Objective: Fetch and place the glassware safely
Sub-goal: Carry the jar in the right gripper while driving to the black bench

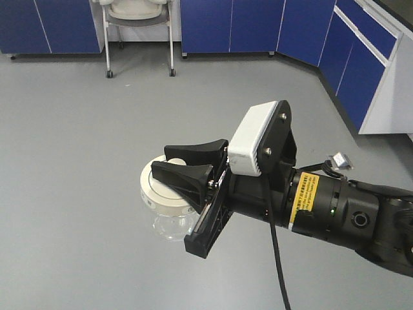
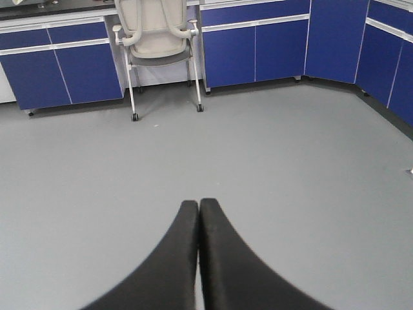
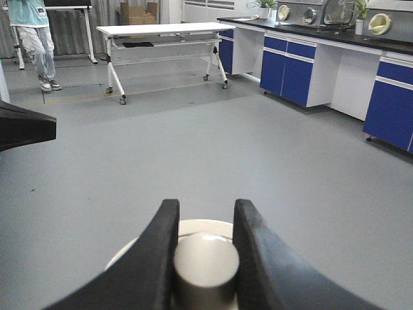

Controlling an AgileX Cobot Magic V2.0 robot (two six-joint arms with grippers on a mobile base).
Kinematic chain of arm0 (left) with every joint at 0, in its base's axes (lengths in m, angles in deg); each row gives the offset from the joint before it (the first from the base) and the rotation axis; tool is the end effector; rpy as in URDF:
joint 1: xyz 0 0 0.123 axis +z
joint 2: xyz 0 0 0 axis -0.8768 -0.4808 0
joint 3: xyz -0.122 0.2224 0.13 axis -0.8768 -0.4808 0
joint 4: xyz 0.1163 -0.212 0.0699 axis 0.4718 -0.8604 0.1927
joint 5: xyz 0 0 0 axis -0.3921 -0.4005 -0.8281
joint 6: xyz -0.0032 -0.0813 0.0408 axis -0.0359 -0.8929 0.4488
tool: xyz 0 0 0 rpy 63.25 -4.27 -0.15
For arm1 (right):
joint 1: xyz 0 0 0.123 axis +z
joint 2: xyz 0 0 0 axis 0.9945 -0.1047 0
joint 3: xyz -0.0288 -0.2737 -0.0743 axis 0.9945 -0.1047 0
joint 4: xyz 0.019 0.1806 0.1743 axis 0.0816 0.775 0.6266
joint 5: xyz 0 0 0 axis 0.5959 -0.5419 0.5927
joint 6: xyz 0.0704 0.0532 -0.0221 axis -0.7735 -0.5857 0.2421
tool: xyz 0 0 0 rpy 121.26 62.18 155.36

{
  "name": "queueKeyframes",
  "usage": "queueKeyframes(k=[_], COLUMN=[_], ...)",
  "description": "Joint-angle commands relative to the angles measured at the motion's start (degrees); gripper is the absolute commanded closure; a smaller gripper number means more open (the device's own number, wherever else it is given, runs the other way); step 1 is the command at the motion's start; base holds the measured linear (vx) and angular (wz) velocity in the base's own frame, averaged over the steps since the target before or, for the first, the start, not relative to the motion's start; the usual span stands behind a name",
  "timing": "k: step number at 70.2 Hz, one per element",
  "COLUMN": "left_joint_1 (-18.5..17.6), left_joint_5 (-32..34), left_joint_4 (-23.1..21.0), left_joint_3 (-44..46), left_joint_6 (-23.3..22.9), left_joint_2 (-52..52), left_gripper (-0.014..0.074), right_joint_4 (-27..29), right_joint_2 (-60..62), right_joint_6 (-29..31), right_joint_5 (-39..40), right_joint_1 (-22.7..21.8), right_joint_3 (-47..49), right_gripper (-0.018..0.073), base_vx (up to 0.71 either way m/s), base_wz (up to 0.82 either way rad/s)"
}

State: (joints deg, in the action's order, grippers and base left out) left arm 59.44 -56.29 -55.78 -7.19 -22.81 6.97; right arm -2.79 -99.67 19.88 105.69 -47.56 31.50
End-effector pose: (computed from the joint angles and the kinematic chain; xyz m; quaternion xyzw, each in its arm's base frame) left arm 0.0634 -0.0009 0.2708 0.0471 0.7774 0.0259 0.6268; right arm 0.2012 0.2024 0.2966 -0.4020 0.6109 0.3582 0.5805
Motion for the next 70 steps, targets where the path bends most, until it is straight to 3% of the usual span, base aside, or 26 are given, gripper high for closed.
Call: queueKeyframes(k=[1,70], left_joint_1=[-0.2,-0.2], left_joint_5=[4.0,4.0], left_joint_4=[-0.4,-0.4], left_joint_3=[1.5,1.5], left_joint_6=[-0.2,-0.2], left_joint_2=[-0.4,-0.4], left_gripper=[0.0603,0.0603], right_joint_4=[2.3,2.3], right_joint_2=[1.9,1.9], right_joint_6=[0.1,0.1], right_joint_5=[4.3,4.3], right_joint_1=[-0.1,-0.1], right_joint_3=[1.5,1.5], right_gripper=[0.0563,0.0563], base_vx=[0.62,0.58], base_wz=[-0.02,-0.02])
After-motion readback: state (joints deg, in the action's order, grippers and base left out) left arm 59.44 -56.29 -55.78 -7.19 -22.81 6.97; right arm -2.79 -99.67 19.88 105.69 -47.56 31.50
